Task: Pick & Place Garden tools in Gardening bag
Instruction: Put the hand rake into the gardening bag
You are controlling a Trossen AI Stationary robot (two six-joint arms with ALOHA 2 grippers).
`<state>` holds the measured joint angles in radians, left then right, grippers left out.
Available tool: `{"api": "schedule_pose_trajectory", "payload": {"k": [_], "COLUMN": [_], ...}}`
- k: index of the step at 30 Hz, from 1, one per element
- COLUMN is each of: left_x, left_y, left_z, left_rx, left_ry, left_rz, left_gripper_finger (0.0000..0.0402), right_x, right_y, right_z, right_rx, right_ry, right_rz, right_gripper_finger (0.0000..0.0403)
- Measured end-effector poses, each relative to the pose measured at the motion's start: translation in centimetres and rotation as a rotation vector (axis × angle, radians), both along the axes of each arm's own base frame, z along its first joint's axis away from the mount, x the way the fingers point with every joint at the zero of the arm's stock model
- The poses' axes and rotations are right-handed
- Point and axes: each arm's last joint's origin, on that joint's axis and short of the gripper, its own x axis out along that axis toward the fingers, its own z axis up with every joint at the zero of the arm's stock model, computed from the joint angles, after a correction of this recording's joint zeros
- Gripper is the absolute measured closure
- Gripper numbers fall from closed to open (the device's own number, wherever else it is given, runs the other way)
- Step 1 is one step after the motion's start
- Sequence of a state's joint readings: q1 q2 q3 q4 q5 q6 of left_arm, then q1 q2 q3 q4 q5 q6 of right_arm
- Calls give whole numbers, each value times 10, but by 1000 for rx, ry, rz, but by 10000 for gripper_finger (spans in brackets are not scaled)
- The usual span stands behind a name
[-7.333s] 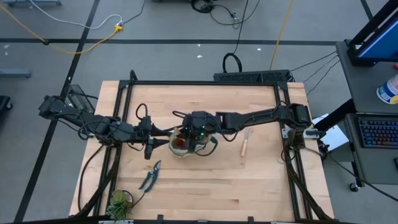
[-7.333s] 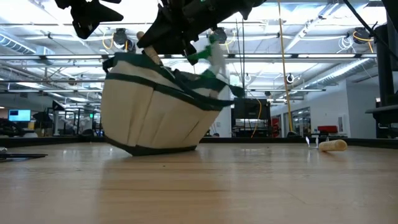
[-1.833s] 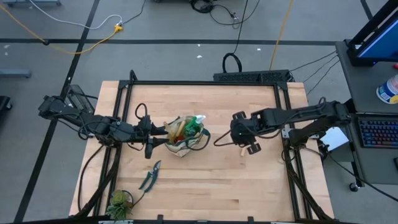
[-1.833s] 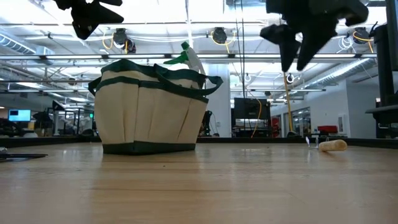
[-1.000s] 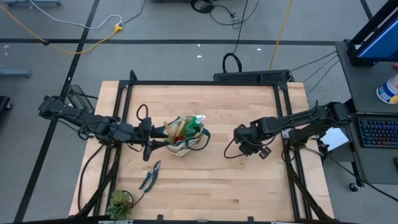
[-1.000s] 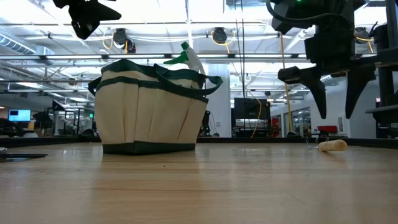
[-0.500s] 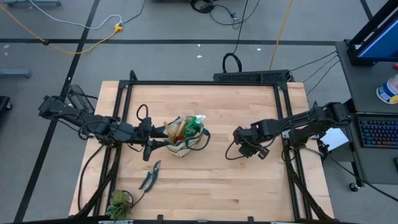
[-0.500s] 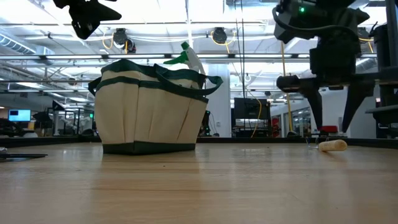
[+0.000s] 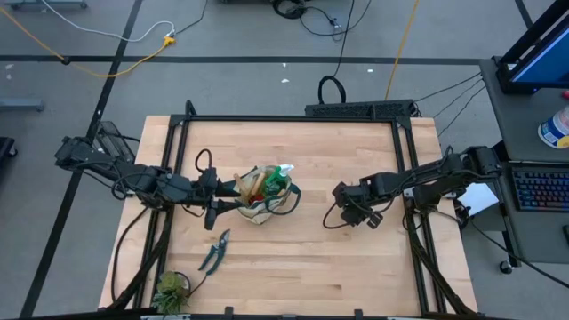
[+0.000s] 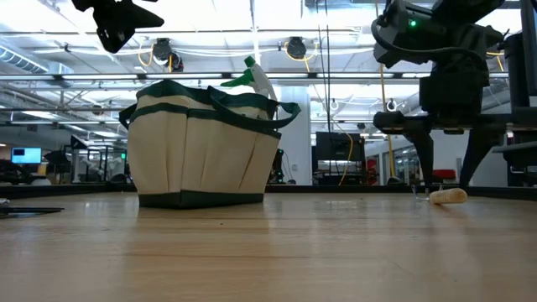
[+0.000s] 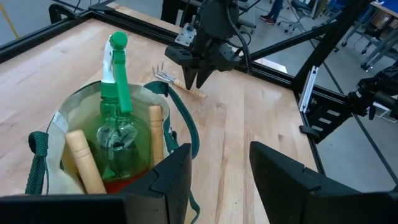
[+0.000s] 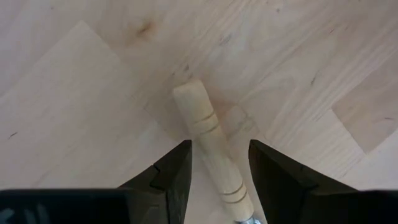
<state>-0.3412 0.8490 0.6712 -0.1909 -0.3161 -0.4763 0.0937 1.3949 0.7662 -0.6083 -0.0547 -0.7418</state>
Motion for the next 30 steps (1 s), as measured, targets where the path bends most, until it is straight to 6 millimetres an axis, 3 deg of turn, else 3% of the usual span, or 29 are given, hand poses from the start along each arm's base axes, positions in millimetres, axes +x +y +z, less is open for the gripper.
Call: {"api": "schedule_pose_trajectory", "payload": {"k": [11,22,30], "left_x": [0,0,0], "left_y": [0,0,0], "left_z": [0,0,0], "left_rx": [15,25,26], "left_ry": [0,0,0], "left_rz": [-5,-9,-9], "left_gripper_finger": [236,236,236], "right_x": [2,-10,-4], "right_y": [0,-1,0], "right_z": [-1,-21,-21], "right_rx": [5,30,101], "right_ry": [-23,-15,-70], "right_rz": [0,-94,-287], "right_gripper_finger": [252,253,314]}}
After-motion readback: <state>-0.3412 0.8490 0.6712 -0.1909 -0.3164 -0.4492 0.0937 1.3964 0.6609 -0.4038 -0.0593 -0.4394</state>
